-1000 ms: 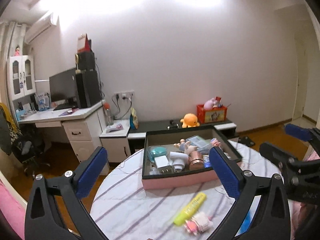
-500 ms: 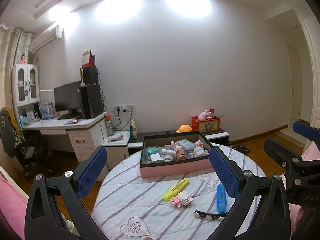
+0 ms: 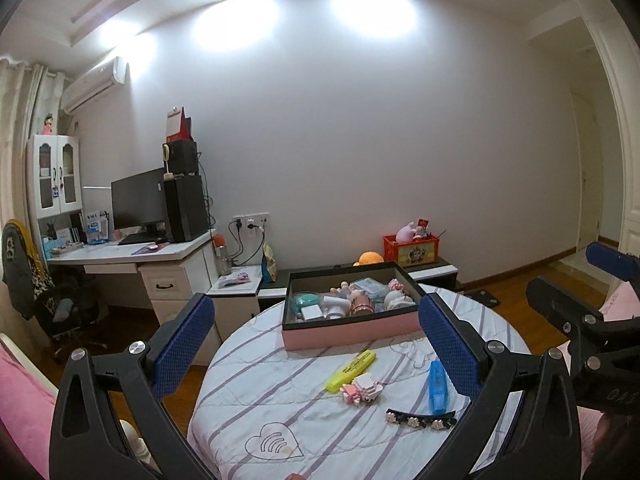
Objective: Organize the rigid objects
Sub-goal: 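Open both tools and withdraw them from the box toward the bed items, then grasp the blue pencil case with right tool while left tool grasps the block figure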
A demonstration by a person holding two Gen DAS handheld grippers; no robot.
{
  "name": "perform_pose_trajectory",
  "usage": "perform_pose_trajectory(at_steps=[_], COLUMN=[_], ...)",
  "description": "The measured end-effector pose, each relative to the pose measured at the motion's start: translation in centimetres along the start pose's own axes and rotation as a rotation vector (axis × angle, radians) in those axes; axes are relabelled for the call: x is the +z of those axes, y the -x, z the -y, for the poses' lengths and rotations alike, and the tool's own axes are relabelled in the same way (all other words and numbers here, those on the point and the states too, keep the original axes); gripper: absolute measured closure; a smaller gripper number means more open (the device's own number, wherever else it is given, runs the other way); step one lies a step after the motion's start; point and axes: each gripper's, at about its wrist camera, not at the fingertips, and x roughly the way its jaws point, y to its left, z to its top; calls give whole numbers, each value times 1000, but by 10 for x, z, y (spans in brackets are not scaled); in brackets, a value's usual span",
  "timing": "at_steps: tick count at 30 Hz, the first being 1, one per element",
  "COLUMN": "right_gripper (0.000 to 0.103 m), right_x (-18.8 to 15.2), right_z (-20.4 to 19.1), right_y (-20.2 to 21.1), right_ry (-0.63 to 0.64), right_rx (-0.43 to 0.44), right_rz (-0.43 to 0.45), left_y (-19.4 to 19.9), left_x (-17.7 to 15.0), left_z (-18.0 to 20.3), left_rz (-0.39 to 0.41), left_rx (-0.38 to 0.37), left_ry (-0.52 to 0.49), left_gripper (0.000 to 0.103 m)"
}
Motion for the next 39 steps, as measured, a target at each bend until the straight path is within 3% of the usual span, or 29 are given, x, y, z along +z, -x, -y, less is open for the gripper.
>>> perform_pose_trajectory(at_steps=[11,23,33,36,39], right_gripper=[0,0,0,10,39], right_x=[-27,-96,-122,-128,-135], right_z=[4,14,17,18,17], right_y=[-25,-110,-179,-191,-198], right_ry=[-12,-48,-78,-91,-58], right_rx=[-15,-59,-21,-6,14], right_rz=[-110,-420,-587,-629,-668], left_y=[-39,-103,-143,-152,-160], left_x=[-35,-94,-118,-122,-125], left_z=[-17,-30,-35,-34,-30], left_rz=[-151,-370,-480,-504,-526], left_rx=[17,25,-5,-7,-36], left_ry=[17,19,26,24,28], left_gripper=[0,0,0,0,0])
